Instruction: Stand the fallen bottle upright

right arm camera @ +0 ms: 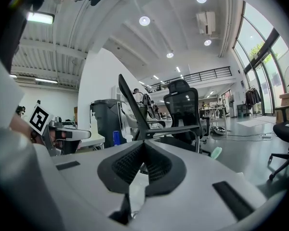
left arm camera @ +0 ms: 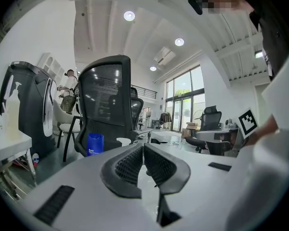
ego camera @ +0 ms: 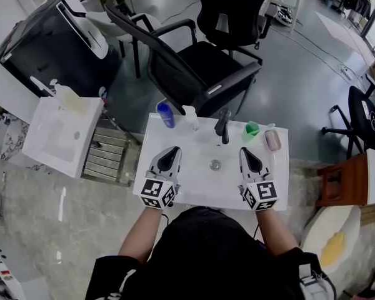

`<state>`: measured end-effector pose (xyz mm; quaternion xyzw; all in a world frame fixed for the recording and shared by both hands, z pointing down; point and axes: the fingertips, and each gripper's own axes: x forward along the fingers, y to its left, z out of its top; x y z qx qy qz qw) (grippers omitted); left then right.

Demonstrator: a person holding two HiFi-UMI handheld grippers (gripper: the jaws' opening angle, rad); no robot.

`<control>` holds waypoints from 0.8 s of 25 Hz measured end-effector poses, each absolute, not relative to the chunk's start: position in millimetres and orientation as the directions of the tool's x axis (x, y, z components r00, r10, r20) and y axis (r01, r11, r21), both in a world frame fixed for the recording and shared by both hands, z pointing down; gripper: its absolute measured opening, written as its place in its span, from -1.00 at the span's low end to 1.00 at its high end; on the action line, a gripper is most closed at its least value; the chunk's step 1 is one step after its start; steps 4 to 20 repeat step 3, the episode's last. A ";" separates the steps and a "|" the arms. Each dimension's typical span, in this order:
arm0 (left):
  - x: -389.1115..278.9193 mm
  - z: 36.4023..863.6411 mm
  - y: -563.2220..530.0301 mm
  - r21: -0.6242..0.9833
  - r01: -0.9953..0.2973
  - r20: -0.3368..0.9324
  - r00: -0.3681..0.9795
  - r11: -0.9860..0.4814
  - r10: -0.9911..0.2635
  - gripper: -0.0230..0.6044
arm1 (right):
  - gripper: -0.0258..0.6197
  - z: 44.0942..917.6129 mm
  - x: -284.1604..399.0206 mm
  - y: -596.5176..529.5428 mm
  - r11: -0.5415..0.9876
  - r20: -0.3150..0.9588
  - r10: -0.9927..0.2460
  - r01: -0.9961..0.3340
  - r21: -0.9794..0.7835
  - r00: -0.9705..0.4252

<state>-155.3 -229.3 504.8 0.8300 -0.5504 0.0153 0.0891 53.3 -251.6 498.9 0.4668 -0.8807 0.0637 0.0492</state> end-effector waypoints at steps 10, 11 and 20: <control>-159.9 507.2 -233.4 0.134 -0.916 0.130 0.396 -0.379 -0.909 -0.84 | -0.83 499.6 49.4 -254.1 0.562 0.152 -0.811 -0.825 -0.065 -0.565; -159.9 507.2 -233.4 0.134 -0.916 0.130 0.396 -0.379 -0.909 -0.84 | -0.83 499.6 49.4 -254.1 0.562 0.152 -0.811 -0.825 -0.065 -0.565; -159.9 507.2 -233.4 0.134 -0.916 0.130 0.396 -0.379 -0.909 -0.84 | -0.83 499.6 49.4 -254.1 0.562 0.152 -0.811 -0.825 -0.065 -0.565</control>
